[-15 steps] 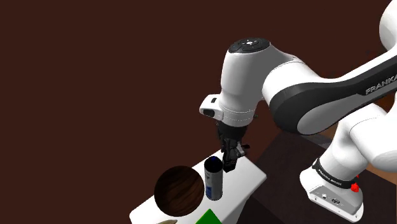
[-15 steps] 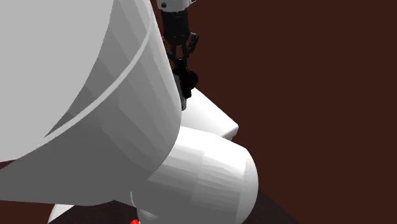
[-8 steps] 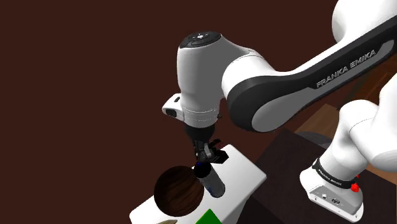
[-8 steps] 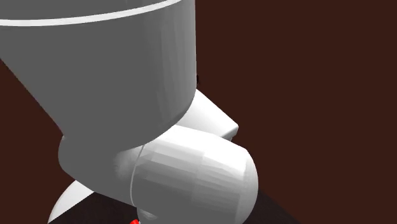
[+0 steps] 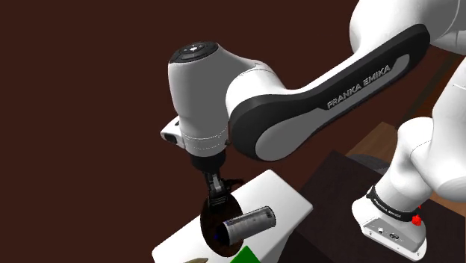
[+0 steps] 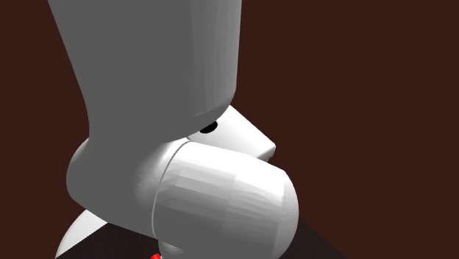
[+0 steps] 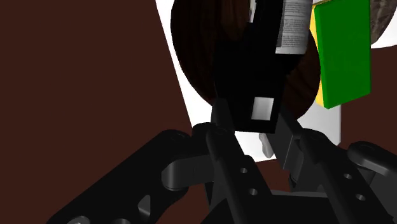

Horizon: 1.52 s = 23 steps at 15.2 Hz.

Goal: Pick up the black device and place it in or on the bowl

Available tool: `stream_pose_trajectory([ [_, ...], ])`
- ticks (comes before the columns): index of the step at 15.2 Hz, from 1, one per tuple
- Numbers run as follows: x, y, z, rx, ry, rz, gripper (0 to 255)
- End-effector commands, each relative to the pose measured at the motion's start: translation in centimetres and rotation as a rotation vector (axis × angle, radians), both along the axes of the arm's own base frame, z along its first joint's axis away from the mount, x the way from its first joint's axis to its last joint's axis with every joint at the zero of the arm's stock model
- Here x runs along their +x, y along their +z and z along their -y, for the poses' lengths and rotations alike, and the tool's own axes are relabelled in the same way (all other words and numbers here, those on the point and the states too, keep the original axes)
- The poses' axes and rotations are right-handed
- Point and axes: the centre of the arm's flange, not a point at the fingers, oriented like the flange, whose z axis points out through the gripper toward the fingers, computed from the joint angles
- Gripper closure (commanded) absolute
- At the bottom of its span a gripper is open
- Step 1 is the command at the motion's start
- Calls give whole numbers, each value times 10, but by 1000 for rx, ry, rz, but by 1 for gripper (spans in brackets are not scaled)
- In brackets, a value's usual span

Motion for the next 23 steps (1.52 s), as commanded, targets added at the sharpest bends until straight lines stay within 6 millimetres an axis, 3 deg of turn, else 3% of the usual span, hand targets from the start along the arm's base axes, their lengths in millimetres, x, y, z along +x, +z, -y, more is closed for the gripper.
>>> stream_pose_trajectory([
  [1, 1, -9, 0, 0, 0, 0, 255],
  [16, 1, -92, 0, 0, 0, 0, 255],
  [23, 1, -92, 0, 0, 0, 0, 255],
])
